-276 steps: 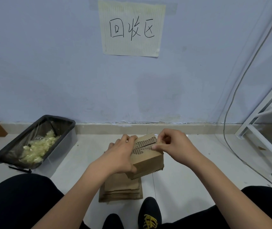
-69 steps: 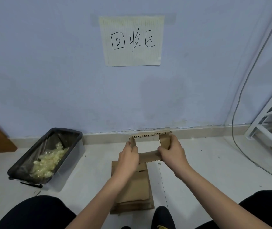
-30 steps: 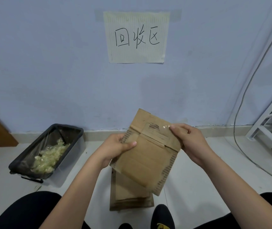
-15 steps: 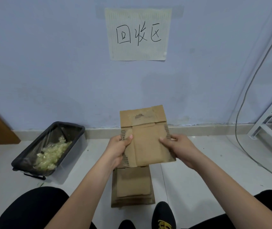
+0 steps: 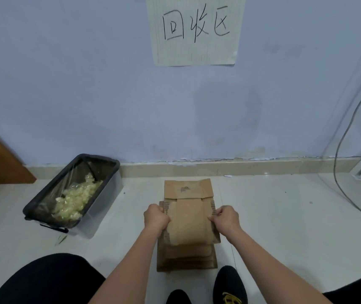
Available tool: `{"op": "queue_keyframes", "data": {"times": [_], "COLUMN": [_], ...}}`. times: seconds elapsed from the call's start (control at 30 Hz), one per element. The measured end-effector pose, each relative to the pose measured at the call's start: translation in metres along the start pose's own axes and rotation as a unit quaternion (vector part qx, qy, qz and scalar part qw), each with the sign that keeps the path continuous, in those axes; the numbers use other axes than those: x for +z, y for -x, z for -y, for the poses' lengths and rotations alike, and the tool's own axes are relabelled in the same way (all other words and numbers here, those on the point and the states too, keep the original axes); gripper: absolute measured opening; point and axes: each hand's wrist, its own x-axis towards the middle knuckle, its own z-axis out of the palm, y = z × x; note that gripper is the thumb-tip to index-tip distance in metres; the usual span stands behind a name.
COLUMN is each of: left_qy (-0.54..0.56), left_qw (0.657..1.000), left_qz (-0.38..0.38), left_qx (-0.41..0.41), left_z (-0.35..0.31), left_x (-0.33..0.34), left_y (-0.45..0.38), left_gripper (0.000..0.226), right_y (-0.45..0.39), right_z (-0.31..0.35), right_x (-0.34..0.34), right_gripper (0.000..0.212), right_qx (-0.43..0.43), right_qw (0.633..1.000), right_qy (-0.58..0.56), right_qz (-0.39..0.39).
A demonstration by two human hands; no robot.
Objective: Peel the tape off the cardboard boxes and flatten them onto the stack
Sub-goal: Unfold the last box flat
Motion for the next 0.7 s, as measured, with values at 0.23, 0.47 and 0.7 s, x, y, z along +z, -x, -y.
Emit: {"op": "queue_keyframes", "data": {"times": [0.23, 0.47, 0.7], "left_qy": [-0.058, -0.08, -0.11], "left_qw": [0.997, 0.994, 0.992], "left_qz": [-0.033, -0.033, -0.043], "left_qx": [-0.046, -0.063, -0.052], "left_z": [0.046, 0.08, 0.094], "left_x": [0.032, 0.06, 0.073], "left_y": [-0.031, -0.059, -0.071], "left_gripper": [0.013, 0.014, 0.015], "right_y": [-0.039, -0.059, -0.063], "right_z": [-0.04, -0.068, -0.079], "right_x": [0.055, 0.083, 0.101], "right_gripper": [0.018, 0.036, 0.029], "right_qx": [0.047, 0.073, 0.08], "right_qw": [0.996, 0.987, 0.982], "right_qy": [0.08, 0.142, 0.17], "right_qz": [0.002, 0.004, 0.005]}}
